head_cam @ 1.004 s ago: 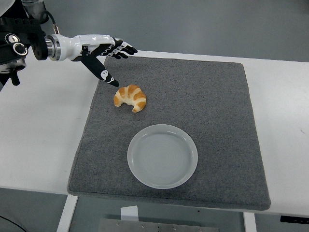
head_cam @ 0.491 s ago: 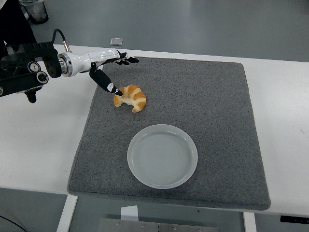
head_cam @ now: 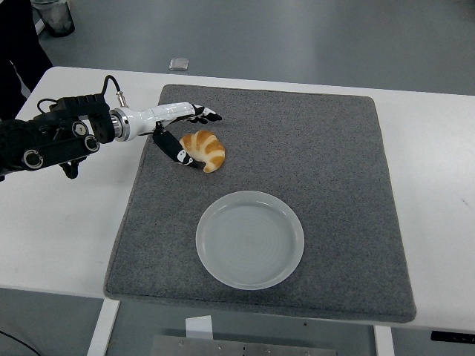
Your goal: Place the bread on the plate
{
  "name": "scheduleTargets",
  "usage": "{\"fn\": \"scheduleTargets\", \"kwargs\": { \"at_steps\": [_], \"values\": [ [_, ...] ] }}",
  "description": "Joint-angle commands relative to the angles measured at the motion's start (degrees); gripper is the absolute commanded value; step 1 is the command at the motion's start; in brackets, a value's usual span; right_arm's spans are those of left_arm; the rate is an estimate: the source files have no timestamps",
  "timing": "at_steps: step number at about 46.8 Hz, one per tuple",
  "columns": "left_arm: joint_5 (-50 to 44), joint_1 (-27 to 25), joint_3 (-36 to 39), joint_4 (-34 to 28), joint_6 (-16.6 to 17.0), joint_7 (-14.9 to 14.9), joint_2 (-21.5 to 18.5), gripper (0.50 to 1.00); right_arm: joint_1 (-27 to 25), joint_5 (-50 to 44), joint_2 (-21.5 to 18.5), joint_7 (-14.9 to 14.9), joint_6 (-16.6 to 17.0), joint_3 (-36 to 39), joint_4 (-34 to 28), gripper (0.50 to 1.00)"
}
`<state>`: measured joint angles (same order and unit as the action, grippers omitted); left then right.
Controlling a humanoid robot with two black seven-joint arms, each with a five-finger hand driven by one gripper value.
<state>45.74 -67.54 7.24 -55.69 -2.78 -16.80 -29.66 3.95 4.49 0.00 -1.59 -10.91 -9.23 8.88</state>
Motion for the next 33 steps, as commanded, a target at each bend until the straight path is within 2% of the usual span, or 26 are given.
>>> {"fn": "scheduleTargets", "kwargs": {
  "at_steps": [1,9,20,26,33],
  "values": [
    [-0.13,0.75,-0.04,1.55,1.1,-1.13,1.44,0.99,0.0,-0.01,0.0,0.0,0.01,0.0,0.0,0.952],
    [0.05,1.8,0.05,1.72,2.95,-2.36,1.97,0.988,0.0,-0.01,0.0,0.0,-0.08,0.0,0.0,0.952],
    [0.14,2.07,0.32,3.92,2.95,-2.54,2.15,0.986,0.0,-0.01,0.0,0.0,0.01,0.0,0.0,0.952],
    [0.14,2.07,0.49,4.71,3.04,-4.47,2.23,0.981,0.0,-0.01,0.0,0.0,0.01,0.0,0.0,0.952],
    [0.49,3.03,0.67,5.06,3.48,-4.91,3.02,0.964,0.0,-0.01,0.0,0.0,0.01,0.0,0.0,0.952]
  ]
}}
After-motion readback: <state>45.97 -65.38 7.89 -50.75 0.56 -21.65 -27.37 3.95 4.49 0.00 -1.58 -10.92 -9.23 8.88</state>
